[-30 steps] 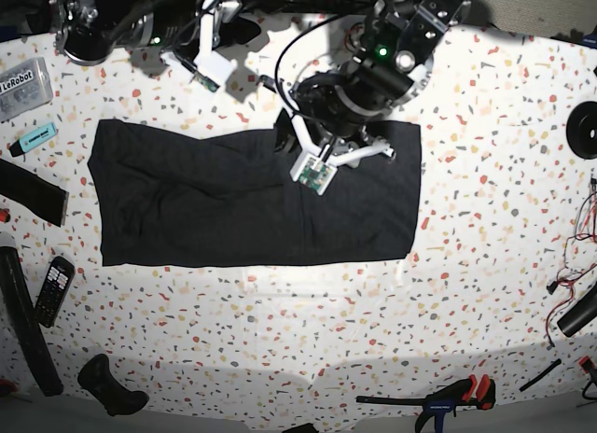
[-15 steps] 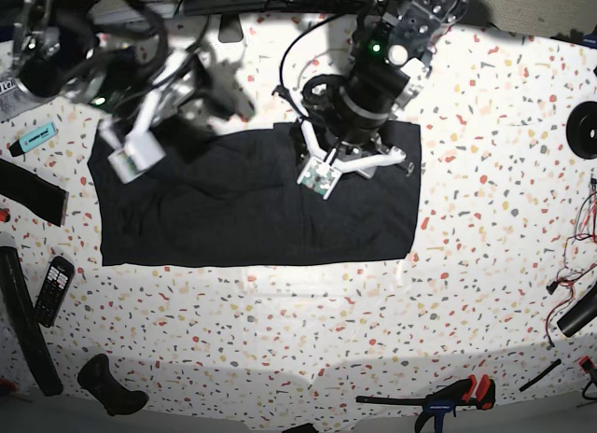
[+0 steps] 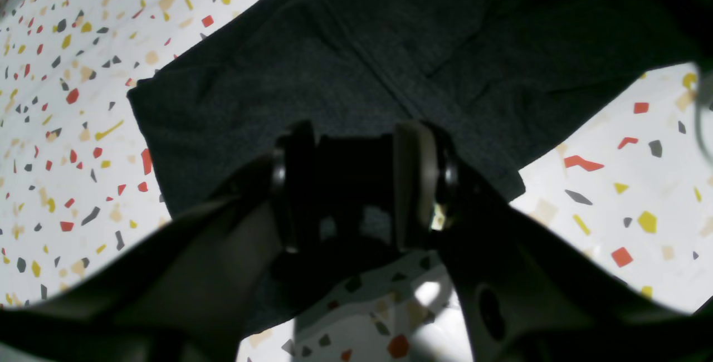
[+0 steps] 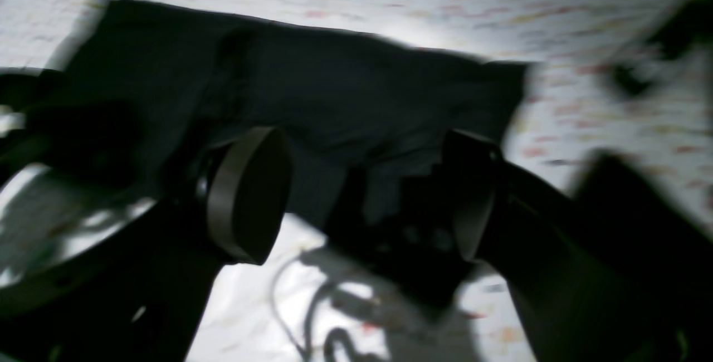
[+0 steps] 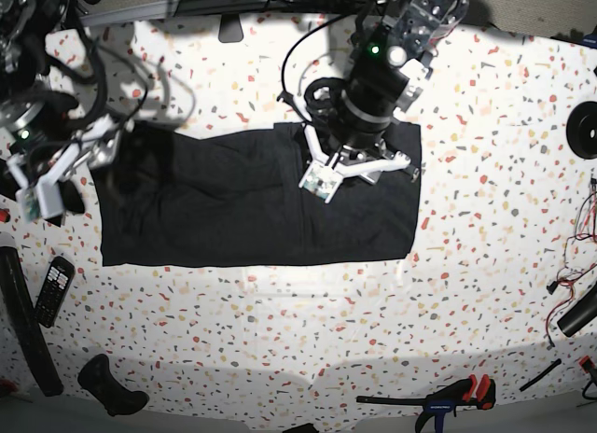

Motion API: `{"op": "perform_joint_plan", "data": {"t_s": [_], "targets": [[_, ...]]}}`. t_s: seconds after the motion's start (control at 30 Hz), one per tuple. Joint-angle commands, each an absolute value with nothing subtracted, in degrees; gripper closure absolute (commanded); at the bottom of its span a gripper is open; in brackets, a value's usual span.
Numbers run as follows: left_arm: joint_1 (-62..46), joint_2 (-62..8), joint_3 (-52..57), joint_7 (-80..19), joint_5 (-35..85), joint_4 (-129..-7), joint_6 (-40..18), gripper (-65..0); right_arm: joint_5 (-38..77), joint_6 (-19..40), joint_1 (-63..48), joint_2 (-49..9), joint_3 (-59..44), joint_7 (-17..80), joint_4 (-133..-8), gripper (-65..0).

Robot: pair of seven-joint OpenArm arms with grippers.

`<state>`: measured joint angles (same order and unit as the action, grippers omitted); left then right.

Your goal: Fold the T-shirt properly

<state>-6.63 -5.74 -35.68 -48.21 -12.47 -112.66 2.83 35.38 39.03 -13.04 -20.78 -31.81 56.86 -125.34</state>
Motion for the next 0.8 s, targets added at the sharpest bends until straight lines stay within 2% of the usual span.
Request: {"op": "perform_joint_plan", "data": {"t_s": [0.0, 0.17, 0.43, 0.57, 0.77], "targets": [[-6.0, -5.43, -35.73, -47.09, -13.04, -113.69, 3.03, -23.3, 34.04, 37.39, -10.9, -21.58, -32.03, 57.3, -125.62, -44.2], [-6.02, -5.43, -35.73, -47.09, -13.02, -113.67, 3.03, -23.3, 28.97, 36.12, -2.76, -22.02, -32.03, 59.02, -117.75, -44.1], [-6.02, -5.43, -35.73, -47.05, -13.02, -113.67, 3.05, -23.3, 28.32, 35.64, 7.75, -27.94, -31.88, 59.4, -88.95, -44.1], [-6.02, -5.43, -35.73, -47.05, -12.82, -113.67, 3.05, -23.3, 30.48, 40.0, 11.73, -30.48, -31.81, 58.19, -75.94, -44.1], [-6.02, -5.43, -35.73, -47.07, -11.33, -113.67, 3.03, -23.3, 35.4, 40.0, 18.39, -31.27, -31.81, 57.91, -59.88, -44.1]]}}
